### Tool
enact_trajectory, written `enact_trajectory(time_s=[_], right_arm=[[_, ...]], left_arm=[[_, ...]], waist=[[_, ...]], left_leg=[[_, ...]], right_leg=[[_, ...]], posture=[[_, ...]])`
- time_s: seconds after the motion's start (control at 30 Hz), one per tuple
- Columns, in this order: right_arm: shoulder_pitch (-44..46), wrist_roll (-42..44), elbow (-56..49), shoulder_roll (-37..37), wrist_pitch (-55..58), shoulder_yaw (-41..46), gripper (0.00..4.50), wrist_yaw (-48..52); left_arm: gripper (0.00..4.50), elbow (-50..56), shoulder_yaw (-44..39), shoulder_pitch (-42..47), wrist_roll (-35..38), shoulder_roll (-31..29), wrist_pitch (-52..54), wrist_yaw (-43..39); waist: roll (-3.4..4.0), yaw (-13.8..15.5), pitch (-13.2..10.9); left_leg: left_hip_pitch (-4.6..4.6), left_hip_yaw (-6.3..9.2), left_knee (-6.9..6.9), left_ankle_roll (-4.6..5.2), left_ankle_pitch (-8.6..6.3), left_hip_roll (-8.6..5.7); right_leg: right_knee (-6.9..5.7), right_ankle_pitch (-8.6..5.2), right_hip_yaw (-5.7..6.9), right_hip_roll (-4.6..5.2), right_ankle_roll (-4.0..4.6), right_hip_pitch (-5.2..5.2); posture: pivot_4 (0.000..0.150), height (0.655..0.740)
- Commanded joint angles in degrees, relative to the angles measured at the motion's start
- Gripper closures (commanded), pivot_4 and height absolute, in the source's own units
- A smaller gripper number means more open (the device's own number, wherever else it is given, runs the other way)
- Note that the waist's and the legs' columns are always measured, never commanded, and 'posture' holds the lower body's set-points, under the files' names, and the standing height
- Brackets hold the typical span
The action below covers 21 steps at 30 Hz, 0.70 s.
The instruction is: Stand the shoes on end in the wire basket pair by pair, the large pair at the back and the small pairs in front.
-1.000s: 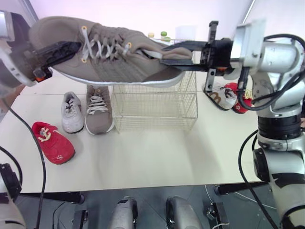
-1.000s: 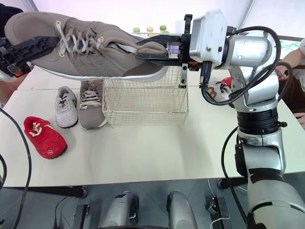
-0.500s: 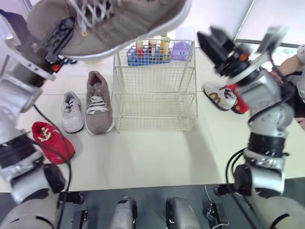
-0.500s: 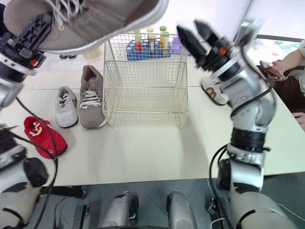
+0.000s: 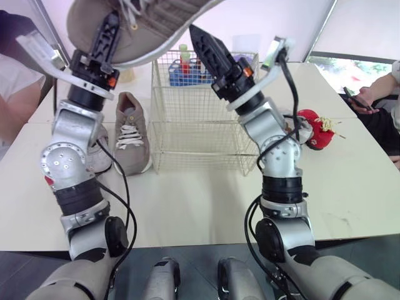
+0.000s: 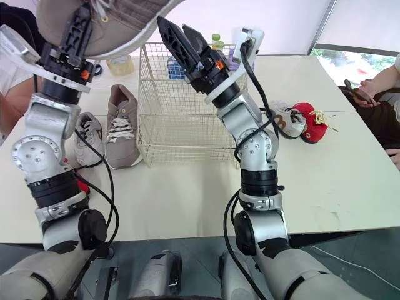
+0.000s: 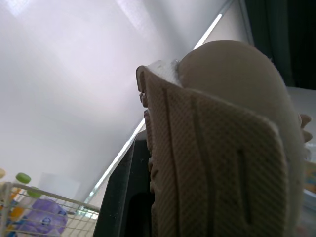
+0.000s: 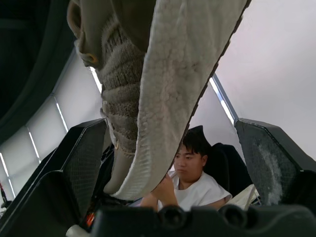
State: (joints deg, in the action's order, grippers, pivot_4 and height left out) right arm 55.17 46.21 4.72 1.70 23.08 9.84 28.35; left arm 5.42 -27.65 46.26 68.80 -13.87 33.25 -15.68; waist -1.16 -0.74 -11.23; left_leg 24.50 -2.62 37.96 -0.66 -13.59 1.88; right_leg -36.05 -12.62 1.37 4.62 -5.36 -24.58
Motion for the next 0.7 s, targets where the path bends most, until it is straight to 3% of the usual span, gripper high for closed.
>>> enact_trajectory(time_s=[0.03, 0.27, 0.37, 0.5, 0.53, 0.63, 0.7], right_arm=[[2.3, -0.2, 0.9, 0.8, -2.8, 0.0, 0.05, 2.3], [4.4, 1.6, 2.6, 1.7, -3.0, 0.6, 0.05, 3.7], [4.8, 2.2, 3.1, 2.0, -2.9, 1.2, 0.92, 4.1], [5.0, 2.4, 2.7, 1.6, -2.5, 1.3, 2.68, 4.8], [5.1, 2.5, 2.5, 1.3, -2.3, 1.4, 2.9, 4.7], [5.1, 1.7, 2.3, -0.1, -2.6, 1.3, 2.98, 5.4], [6.9, 0.2, 4.1, -2.8, -3.7, 1.7, 2.98, 6.8]], left_arm=[[3.79, 3.9, 1.8, -0.7, -0.3, 0.3, -1.2, 0.5], [3.79, 5.5, 3.6, -3.8, 0.3, 1.3, -0.9, 1.0], [3.79, 5.8, 4.0, -4.7, 0.2, 1.7, -1.3, 1.2], [3.79, 6.2, 4.5, -5.5, -0.1, 1.3, -1.4, 1.6], [3.79, 6.3, 4.7, -5.6, -0.3, 1.2, -1.4, 1.7], [3.79, 6.6, 6.2, -6.7, -2.8, 0.4, -1.6, 1.7], [2.79, 6.7, 7.2, -7.1, -5.1, -1.6, -0.9, 2.2]], waist=[[0.0, 0.0, 0.0], [0.01, -0.2, 0.0], [0.01, -0.1, 0.0], [0.01, 0.0, 0.0], [0.01, 0.0, 0.0], [0.01, 0.0, 0.0], [0.01, 0.0, 0.0]], left_leg=[[-0.01, 0.01, -0.01, 0.0, 0.0, 0.01], [-0.01, 0.05, -0.02, 0.0, 0.0, 0.03], [-0.01, 0.06, -0.02, 0.0, 0.0, 0.03], [0.0, 0.05, -0.01, 0.0, 0.0, 0.03], [0.0, 0.05, -0.02, 0.0, 0.0, 0.03], [0.0, 0.05, -0.02, 0.0, 0.0, 0.03], [0.0, 0.05, -0.02, 0.0, 0.0, 0.03]], right_leg=[[-0.02, 0.0, 0.01, -0.01, 0.0, 0.0], [-0.05, 0.0, 0.07, -0.03, 0.0, 0.0], [-0.04, 0.0, 0.07, -0.02, 0.0, 0.0], [-0.02, 0.0, 0.07, -0.02, 0.0, 0.0], [-0.02, 0.0, 0.07, -0.02, 0.0, 0.0], [-0.01, 0.0, 0.07, -0.02, 0.0, 0.0], [-0.01, -0.01, 0.07, -0.02, 0.01, 0.0]], posture=[[0.15, 0.74], [0.15, 0.74], [0.15, 0.74], [0.15, 0.74], [0.15, 0.74], [0.15, 0.74], [0.15, 0.74]])
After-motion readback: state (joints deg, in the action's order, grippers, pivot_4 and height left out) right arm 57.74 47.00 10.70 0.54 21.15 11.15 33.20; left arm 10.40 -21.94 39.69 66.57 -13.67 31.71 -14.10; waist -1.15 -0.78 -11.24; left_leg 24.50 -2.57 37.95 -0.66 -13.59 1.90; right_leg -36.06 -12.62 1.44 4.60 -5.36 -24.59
